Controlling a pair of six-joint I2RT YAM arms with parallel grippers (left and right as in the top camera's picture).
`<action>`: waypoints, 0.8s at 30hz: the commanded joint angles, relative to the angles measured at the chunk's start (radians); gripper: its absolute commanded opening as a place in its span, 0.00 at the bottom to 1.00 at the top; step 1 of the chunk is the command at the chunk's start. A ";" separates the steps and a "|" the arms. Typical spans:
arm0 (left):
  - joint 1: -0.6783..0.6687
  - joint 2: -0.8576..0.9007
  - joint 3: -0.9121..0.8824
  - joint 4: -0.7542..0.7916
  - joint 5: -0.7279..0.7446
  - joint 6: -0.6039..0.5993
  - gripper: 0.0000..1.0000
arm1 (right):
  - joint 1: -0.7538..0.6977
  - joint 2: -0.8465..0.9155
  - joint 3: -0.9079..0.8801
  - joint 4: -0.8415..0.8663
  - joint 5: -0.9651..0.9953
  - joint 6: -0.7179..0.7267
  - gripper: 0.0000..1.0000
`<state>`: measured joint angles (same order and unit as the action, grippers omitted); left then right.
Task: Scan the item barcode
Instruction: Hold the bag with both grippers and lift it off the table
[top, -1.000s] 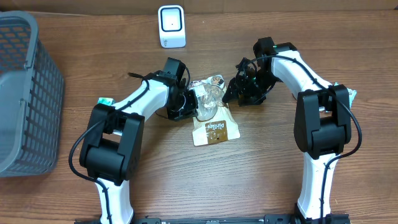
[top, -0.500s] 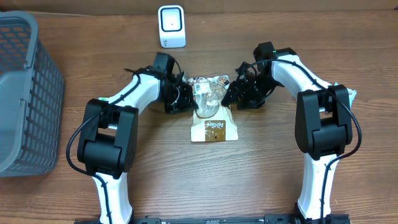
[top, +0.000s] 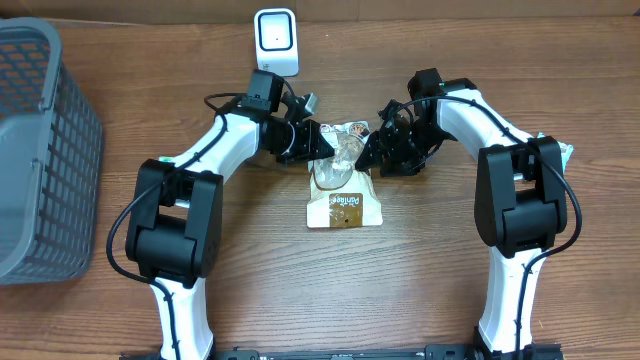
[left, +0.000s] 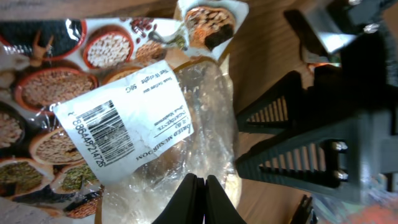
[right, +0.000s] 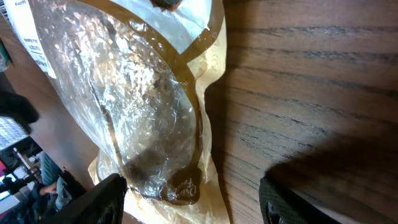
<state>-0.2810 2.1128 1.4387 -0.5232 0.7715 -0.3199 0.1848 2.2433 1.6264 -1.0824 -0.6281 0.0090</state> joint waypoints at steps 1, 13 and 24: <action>-0.022 0.010 -0.021 -0.005 -0.072 -0.049 0.04 | 0.005 0.009 -0.031 0.004 0.042 0.003 0.68; -0.060 0.010 -0.100 -0.003 -0.280 -0.215 0.04 | -0.038 0.009 -0.030 0.000 0.042 0.002 0.78; -0.060 0.010 -0.128 0.006 -0.312 -0.264 0.04 | -0.084 0.009 -0.031 -0.014 0.018 0.003 0.76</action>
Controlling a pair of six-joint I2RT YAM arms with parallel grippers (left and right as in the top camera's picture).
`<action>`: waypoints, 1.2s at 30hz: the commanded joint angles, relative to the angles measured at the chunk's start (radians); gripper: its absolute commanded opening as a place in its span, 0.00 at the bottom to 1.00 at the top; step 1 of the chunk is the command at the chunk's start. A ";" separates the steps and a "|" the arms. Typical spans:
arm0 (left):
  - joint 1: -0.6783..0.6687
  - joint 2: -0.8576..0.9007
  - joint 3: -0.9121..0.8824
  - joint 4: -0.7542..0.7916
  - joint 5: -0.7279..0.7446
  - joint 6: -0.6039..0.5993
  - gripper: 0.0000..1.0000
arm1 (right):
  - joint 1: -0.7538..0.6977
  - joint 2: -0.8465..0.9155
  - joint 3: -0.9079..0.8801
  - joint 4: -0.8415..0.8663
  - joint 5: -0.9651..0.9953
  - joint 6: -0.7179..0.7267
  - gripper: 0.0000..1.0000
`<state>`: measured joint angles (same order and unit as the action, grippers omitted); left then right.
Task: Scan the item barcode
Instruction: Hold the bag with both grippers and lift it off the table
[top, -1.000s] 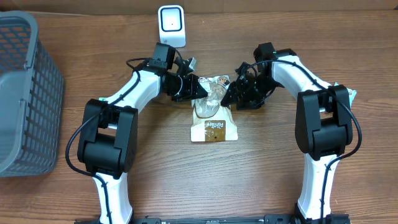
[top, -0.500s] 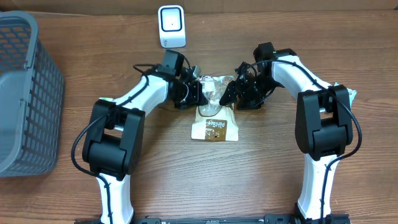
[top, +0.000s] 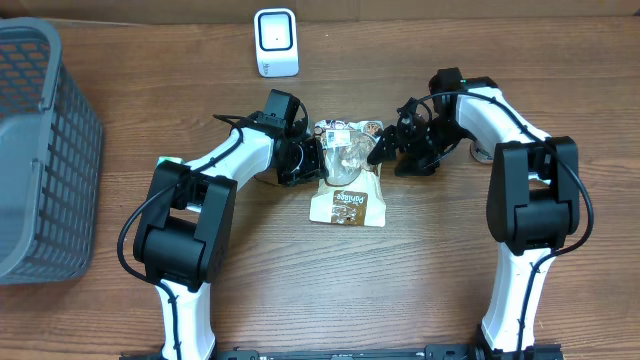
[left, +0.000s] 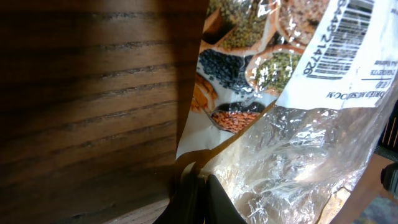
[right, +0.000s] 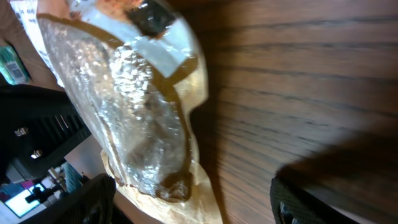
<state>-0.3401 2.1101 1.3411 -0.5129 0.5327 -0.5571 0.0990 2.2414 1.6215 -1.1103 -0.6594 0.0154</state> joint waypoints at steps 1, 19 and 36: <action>-0.001 0.013 -0.031 -0.003 -0.073 -0.027 0.04 | 0.008 0.011 -0.030 0.026 0.037 -0.002 0.74; -0.001 0.013 -0.031 -0.014 -0.076 -0.026 0.04 | 0.154 0.006 -0.154 0.315 -0.028 0.164 0.33; 0.021 -0.007 0.047 -0.078 0.067 0.222 0.04 | 0.179 -0.067 -0.120 0.222 0.086 0.054 0.21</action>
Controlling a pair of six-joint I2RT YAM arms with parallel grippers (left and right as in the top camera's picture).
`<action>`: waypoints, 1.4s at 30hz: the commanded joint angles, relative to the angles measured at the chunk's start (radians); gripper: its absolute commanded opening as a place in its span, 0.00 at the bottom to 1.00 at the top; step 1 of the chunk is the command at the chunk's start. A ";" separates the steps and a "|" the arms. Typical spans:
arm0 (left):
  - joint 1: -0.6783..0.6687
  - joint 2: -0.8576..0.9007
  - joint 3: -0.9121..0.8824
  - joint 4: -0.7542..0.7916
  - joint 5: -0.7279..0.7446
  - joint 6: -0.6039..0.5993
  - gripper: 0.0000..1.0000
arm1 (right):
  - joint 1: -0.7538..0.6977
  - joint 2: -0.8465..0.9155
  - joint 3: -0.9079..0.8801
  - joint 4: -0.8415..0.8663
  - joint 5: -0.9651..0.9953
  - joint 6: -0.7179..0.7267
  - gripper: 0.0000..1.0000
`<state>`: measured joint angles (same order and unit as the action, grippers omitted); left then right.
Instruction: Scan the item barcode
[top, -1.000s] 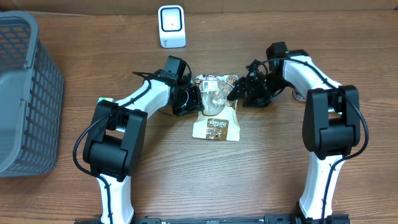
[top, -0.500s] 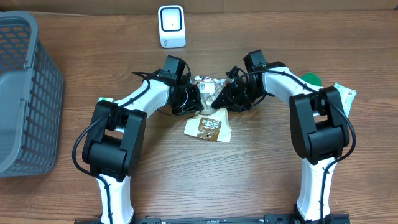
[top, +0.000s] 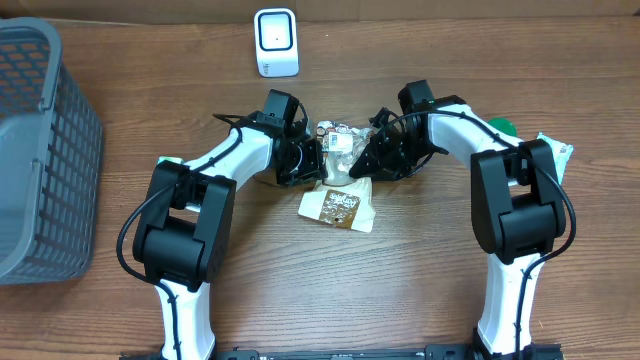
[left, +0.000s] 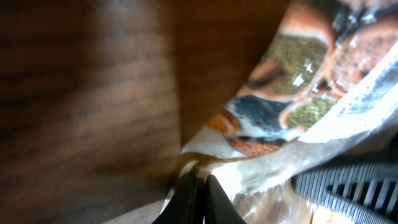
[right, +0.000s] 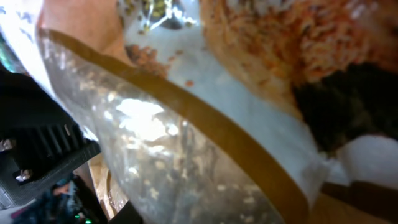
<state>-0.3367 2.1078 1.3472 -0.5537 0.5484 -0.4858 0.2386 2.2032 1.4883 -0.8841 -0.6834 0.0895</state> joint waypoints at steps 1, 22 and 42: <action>0.029 -0.016 0.080 -0.090 0.060 0.191 0.04 | 0.053 -0.029 0.013 -0.004 0.132 -0.021 0.20; 0.003 0.013 0.177 -0.154 0.181 0.324 0.04 | 0.082 -0.029 0.019 -0.042 0.143 -0.068 0.30; 0.002 0.117 0.166 -0.158 0.023 0.259 0.04 | 0.019 -0.064 0.293 -0.395 0.140 -0.069 0.69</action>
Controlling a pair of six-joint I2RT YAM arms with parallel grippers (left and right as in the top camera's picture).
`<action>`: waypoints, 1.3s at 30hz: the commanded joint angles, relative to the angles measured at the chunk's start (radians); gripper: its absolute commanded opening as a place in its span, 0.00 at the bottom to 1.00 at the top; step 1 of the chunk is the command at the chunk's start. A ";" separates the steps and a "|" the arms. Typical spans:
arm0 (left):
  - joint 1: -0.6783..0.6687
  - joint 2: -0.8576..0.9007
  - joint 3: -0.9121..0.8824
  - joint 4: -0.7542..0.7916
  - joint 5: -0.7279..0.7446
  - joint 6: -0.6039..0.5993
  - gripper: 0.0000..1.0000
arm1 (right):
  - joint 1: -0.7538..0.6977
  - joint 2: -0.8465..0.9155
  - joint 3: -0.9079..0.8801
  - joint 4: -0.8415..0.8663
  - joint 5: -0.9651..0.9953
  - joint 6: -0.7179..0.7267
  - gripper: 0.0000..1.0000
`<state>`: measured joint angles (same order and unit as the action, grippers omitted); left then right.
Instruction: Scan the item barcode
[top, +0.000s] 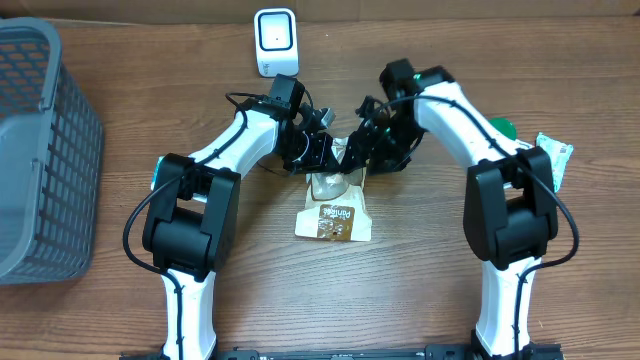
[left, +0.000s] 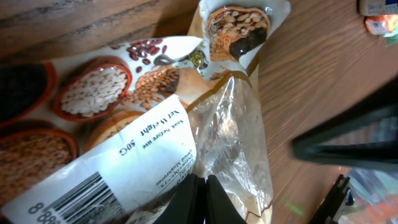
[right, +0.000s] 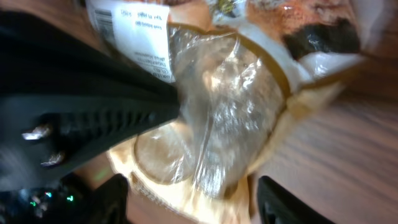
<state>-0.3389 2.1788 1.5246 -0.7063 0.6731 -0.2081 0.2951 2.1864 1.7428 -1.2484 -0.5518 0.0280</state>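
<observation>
The item is a snack pouch (top: 334, 208) with a clear window and pictures of beans; its lower end rests on the table and its top is raised. A white barcode label (left: 93, 180) sits on its upper face, toward the left wrist camera. My left gripper (left: 198, 198) is shut on the pouch at the edge of the label and window. My right gripper (right: 194, 200) is open, its fingers (right: 281, 200) spread either side of the pouch's clear window (right: 217, 118), close against the left gripper. The white scanner (top: 275, 42) stands upright at the far edge, behind the pouch.
A grey mesh basket (top: 40, 150) stands at the left edge of the table. A green object (top: 503, 128) and a small white packet (top: 553, 152) lie to the right, beside the right arm.
The pouch hung tilted with its lower end skewed; now it lies straighter. Both grippers have shifted a little, and the barcode label faces the left wrist camera again. Left stays shut, right stays open.
At first my left gripper held the pouch's top with the label in its view and my right gripper stood open beside it. Then the right gripper sat further right. Later it pressed close against the tilted pouch. Now both meet at the raised top below the scanner.
</observation>
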 joint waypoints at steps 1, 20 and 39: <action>0.004 0.049 -0.011 -0.007 -0.108 -0.025 0.04 | -0.051 -0.047 0.037 -0.053 0.014 -0.008 0.71; 0.013 0.075 -0.011 -0.013 -0.107 -0.055 0.04 | -0.061 -0.046 -0.421 0.333 -0.303 0.025 0.71; 0.013 0.075 -0.011 -0.014 -0.109 -0.058 0.04 | 0.015 -0.045 -0.513 0.579 -0.254 0.208 0.41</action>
<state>-0.3313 2.1941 1.5269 -0.7132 0.6544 -0.2565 0.3252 2.1262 1.2495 -0.6529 -0.9028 0.2321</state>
